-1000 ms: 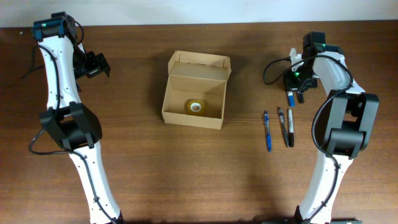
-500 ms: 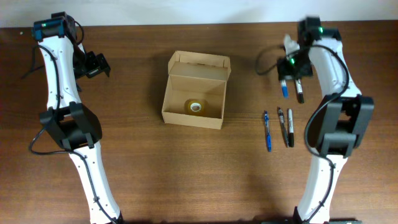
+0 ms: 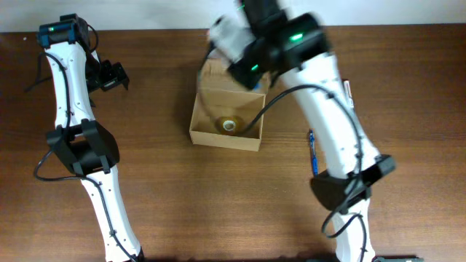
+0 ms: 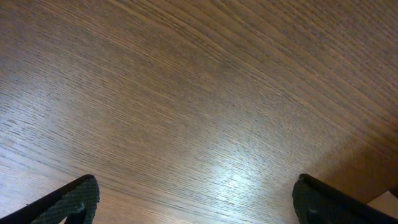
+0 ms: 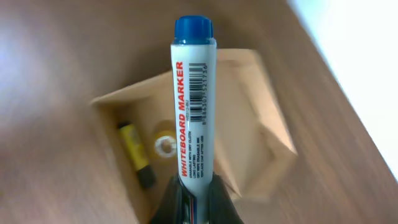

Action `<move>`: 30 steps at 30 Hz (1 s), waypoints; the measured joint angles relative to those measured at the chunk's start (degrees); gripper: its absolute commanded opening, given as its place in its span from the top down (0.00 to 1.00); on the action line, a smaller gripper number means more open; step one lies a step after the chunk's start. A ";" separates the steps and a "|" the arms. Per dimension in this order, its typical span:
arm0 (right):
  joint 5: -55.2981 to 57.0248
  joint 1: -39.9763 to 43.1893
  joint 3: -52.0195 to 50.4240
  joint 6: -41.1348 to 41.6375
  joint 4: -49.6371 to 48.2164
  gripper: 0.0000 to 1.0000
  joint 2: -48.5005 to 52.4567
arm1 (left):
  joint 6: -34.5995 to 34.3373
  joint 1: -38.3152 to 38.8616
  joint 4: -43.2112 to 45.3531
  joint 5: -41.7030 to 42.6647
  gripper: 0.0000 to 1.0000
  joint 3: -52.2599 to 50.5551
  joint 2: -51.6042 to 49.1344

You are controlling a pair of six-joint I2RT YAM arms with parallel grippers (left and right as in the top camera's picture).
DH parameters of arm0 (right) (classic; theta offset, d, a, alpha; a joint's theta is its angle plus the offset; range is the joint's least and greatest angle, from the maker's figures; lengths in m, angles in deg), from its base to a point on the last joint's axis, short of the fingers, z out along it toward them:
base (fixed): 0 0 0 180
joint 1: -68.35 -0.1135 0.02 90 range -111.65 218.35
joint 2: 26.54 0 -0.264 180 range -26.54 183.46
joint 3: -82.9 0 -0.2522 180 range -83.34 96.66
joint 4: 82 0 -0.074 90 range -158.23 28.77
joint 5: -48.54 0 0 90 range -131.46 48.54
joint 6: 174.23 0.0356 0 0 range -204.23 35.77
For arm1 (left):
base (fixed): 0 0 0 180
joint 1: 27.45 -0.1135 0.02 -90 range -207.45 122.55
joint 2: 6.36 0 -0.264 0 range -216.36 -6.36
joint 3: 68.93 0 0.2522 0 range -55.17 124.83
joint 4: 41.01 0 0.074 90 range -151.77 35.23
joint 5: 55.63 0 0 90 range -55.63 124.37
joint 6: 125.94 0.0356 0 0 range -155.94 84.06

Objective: Pack container
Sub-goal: 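Place the blue-capped marker into the box and withdraw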

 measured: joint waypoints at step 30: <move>-3.04 -1.73 -26.75 -12.09 -12.79 0.96 9.42 | 0.00 0.00 0.02 0.00 0.00 0.00 0.00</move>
